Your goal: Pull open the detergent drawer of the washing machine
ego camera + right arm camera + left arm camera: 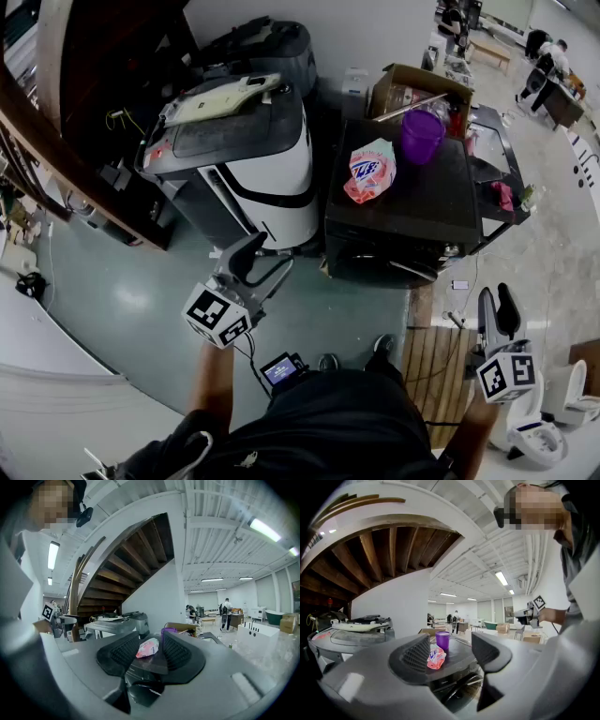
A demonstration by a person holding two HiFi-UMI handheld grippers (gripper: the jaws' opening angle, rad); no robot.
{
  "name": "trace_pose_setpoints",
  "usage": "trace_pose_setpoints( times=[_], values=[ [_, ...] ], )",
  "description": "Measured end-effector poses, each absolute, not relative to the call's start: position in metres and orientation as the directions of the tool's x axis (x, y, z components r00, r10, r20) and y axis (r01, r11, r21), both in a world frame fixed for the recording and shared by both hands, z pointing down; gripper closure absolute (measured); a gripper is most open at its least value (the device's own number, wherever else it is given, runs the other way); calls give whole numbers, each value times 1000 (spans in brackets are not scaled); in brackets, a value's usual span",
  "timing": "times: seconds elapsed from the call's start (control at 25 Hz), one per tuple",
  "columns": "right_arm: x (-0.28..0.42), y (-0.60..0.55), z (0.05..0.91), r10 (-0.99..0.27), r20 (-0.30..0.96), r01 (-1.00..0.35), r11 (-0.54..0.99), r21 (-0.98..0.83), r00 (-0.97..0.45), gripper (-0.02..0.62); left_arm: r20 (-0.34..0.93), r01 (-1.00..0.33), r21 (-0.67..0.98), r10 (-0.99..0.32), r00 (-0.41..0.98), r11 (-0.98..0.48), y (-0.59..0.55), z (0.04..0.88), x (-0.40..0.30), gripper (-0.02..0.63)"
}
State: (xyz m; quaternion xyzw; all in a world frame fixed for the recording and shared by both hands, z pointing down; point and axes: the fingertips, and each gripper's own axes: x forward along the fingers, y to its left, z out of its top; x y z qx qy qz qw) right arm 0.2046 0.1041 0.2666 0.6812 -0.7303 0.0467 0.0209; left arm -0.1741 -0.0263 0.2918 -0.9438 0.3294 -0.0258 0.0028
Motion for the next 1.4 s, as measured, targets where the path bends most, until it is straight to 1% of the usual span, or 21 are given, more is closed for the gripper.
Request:
trace_pose_setpoints(
  times=[0.12,0.36,0.6,0.84,1.04,1.28,1.4],
  values=[
    [203,104,262,-989,115,-995,88,-36,-91,451,47,-642,8,-641,766,-766,-16,297,-178,307],
    [195,103,262,-990,108,-996,90,-26,-93,451,42,-633,11,-632,774,-774,-13,302,-183,307],
    [187,104,266,-986,133,-995,98,-26,-101,451,36,-643,15,-642,766,-766,-9,301,-191,307],
    [178,104,263,-990,101,-993,96,-71,-103,451,21,-642,21,-641,767,-767,-6,303,-199,307],
    [179,97,268,-984,115,-988,130,-82,-138,451,33,-654,26,-653,757,-756,-6,308,-196,307],
    [188,67,280,-972,130,-975,176,-136,-194,451,70,-691,20,-689,722,-722,-11,310,-189,307],
    [197,49,286,-965,117,-964,215,-159,-234,451,89,-713,0,-710,699,-701,-16,309,-181,308]
  ],
)
